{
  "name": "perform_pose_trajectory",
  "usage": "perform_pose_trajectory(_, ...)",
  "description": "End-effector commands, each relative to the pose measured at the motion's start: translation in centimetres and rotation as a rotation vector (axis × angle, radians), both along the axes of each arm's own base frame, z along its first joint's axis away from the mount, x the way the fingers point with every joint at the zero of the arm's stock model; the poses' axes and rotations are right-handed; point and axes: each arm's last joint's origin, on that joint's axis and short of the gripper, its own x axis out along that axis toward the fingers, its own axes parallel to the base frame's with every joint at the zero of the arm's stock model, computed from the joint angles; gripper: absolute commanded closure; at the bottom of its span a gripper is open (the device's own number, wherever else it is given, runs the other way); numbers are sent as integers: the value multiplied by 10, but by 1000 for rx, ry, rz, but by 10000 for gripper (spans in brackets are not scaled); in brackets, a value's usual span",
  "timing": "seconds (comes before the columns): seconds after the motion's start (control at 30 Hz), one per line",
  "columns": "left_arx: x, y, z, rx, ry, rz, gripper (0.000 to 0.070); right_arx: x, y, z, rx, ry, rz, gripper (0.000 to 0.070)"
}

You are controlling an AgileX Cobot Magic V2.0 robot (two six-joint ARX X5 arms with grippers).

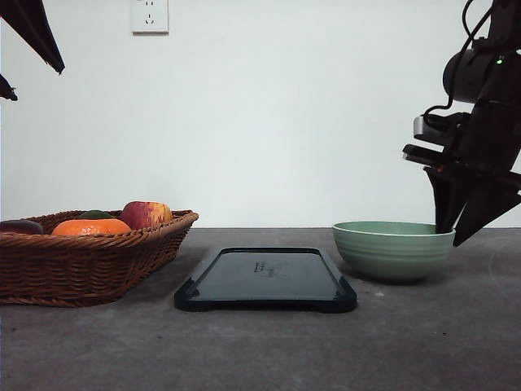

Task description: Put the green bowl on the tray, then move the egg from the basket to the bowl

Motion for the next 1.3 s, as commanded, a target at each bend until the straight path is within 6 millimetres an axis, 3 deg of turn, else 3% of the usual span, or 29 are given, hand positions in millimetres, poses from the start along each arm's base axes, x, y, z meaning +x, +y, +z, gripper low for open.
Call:
perform_pose_trajectory(0.0, 2, -1, 7, -6, -26, -9, 282, 6, 2, 2, -1, -22, 13, 699)
perform_pose_trajectory(0.23, 2, -1, 7, -6, -26, -9, 281, 9, 1, 21, -35, -5, 8, 699)
perform_pose_trajectory(0.5, 2, -1, 7, -6, -27, -9, 282, 10, 8, 76, -34, 19, 39, 699)
perform_pose_trajectory(0.83, 2, -1, 7, -6, -27, -9, 282, 4, 56, 137, -16, -83, 165, 699)
perform_pose_trajectory(1.03, 2, -1, 7, -6, -27, -9, 282, 9, 94, 137, -8, -68, 240, 699)
perform_pose_trajectory(1.27, 2, -1, 7, -6, -27, -9, 282, 23, 132, 106, -20, -16, 309, 699)
